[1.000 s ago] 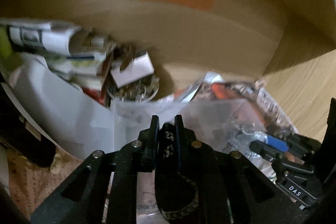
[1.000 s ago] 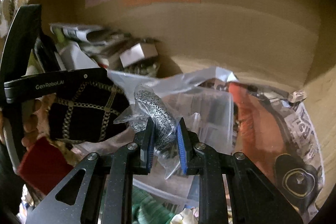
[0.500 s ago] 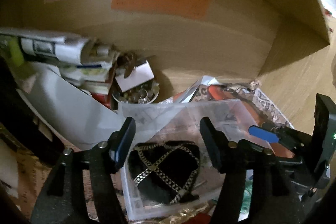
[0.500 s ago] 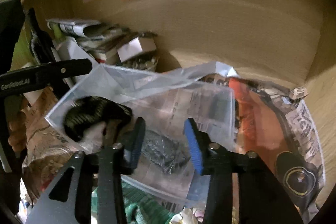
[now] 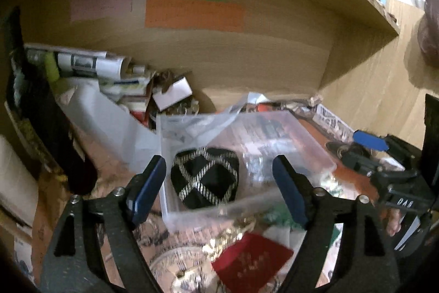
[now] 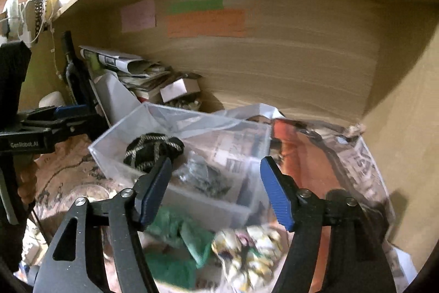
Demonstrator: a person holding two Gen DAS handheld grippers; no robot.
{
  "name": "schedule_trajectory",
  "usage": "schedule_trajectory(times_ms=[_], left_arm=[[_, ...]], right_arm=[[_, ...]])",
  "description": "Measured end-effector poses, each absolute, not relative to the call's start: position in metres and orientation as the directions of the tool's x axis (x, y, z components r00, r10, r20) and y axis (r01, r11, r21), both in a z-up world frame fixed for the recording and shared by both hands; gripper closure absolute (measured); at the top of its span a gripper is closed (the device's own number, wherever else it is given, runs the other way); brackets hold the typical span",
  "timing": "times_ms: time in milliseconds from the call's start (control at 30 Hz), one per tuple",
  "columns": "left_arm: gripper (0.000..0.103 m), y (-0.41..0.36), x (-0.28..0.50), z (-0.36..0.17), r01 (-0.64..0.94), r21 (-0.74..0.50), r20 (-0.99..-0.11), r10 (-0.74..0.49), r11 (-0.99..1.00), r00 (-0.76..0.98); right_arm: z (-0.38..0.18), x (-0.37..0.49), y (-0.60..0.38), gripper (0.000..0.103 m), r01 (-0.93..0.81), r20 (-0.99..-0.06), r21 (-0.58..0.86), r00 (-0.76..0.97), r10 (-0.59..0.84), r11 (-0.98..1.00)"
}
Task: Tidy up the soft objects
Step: 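Lower the cap into the clear box and open the left tool while the right tool releases the pouch there, then grasp the red velvet pouch with the left tool while the right tool grasps the floral fabric pouch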
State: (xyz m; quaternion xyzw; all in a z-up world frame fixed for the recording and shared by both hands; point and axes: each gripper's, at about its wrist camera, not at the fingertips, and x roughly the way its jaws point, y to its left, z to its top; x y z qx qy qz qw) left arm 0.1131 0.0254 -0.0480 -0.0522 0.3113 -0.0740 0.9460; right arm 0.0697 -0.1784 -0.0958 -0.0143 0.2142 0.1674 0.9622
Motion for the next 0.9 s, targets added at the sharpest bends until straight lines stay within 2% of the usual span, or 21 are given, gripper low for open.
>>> schedule_trajectory(times_ms=[367,600,800,867,900], left_arm=[[0.023,0.02,0.092,-0.101,0.107,-0.106,-0.688,-0.151,0.989,0.71],[0.023,0.026,0.099,-0.141,0.086,-0.146,-0.764,-0.168,0.985,0.623],[0.023,0.026,0.101,-0.16,0.076,-0.168,-0.787,-0.18,0.983,0.59],[0.025,0.025,0.101,-0.163,0.073,-0.169,-0.785,-0.179,0.983,0.593],[0.029,0.024,0.1,-0.164,0.075,-0.168,-0.781,-0.179,0.983,0.599]], right_arm=[[-0.14,0.056,-0.209,0.038,-0.254,-0.514,0.097,0.815,0.267,0.962],[-0.165,0.058,-0.217,0.038,-0.23,-0.574,0.133,0.775,0.264,0.964],[-0.181,0.069,-0.221,0.038,-0.204,-0.618,0.141,0.746,0.247,0.969],[-0.186,0.073,-0.221,0.038,-0.199,-0.633,0.143,0.735,0.244,0.97],[-0.188,0.073,-0.221,0.038,-0.201,-0.633,0.143,0.734,0.245,0.969]])
